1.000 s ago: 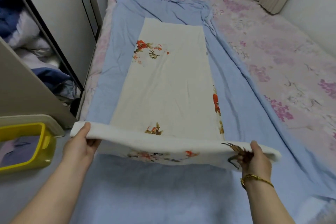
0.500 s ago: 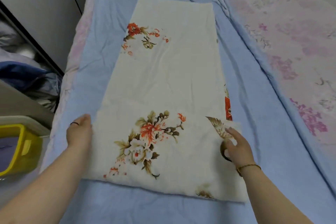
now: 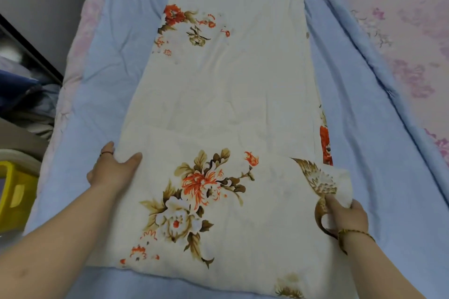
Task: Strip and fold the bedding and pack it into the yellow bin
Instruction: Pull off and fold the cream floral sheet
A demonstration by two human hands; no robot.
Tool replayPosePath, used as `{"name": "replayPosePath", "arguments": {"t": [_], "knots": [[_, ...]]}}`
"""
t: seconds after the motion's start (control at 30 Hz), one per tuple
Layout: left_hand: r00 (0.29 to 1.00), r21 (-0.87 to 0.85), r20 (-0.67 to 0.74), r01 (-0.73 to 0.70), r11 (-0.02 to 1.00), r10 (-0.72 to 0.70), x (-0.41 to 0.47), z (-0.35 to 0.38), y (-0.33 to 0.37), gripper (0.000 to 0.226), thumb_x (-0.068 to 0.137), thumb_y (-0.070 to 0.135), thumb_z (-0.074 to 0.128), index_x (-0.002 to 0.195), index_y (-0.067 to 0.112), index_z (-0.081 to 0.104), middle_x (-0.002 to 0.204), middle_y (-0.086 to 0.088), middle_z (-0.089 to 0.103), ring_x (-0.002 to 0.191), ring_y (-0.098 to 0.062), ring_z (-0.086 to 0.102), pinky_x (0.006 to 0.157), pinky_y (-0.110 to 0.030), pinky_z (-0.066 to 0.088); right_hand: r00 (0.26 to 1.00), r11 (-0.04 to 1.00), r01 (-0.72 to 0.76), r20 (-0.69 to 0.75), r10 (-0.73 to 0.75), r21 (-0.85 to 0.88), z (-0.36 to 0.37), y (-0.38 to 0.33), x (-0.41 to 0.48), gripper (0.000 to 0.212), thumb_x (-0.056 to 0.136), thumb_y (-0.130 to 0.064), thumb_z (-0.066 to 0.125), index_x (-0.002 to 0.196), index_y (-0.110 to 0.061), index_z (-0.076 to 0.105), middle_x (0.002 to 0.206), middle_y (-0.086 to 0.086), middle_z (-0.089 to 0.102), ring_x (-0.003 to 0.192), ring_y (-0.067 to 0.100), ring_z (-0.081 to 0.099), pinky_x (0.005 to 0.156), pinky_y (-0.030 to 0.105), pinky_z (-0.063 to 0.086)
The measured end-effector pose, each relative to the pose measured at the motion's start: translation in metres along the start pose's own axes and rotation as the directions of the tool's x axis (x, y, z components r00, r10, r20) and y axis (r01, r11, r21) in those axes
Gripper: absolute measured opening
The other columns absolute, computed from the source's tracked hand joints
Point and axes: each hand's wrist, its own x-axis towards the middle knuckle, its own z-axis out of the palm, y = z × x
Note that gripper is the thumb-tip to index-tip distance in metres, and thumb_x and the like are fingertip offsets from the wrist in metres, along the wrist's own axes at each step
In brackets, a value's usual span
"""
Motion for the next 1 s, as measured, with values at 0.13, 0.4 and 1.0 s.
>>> {"name": "replayPosePath", "arguments": {"t": [0.13, 0.4, 1.0], "knots": [[0.996, 0.131, -0.083, -0.008, 0.991, 0.019, 0.010, 0.011, 0.005, 0.038, 0.093, 0.032, 0.048, 0.123, 0.010, 0.053, 0.118, -0.019, 0.059, 0.112, -0.036, 0.050, 0.100, -0.034, 0.023, 0.989, 0.991, 0.106, -0.096, -0.114, -0.085, 0.007, -0.001, 0.002, 0.023, 0.091, -0.023, 0.051, 0.080, -0.003, 0.054, 0.089, 0.020, 0.054, 0.088, 0.037, 0.052, 0.071, 0.032, 0.033], [0.935, 0.375, -0.244, -0.156, 0.914, 0.259, 0.006, 0.002, -0.003, 0.043, 0.097, 0.023, 0.040, 0.137, 0.006, 0.043, 0.139, -0.021, 0.041, 0.123, -0.039, 0.037, 0.100, -0.041, 0.023, 0.925, 0.952, 0.282, -0.230, -0.303, -0.121, 0.010, 0.000, -0.009, 0.041, 0.089, -0.033, 0.038, 0.091, 0.002, 0.059, 0.082, 0.011, 0.050, 0.079, 0.029, 0.046, 0.069, 0.031, 0.029], [0.792, 0.648, -0.082, -0.419, 0.636, 0.605, 0.044, -0.009, 0.041, 0.035, 0.097, 0.028, 0.040, 0.097, 0.004, 0.067, 0.098, -0.016, 0.065, 0.105, -0.034, 0.048, 0.092, -0.034, 0.011, 0.807, 0.871, 0.468, -0.329, -0.491, -0.151, 0.003, -0.066, 0.009, 0.032, 0.094, -0.012, 0.041, 0.107, 0.008, 0.062, 0.108, 0.027, 0.062, 0.101, 0.039, 0.054, 0.084, 0.037, 0.040]]}}
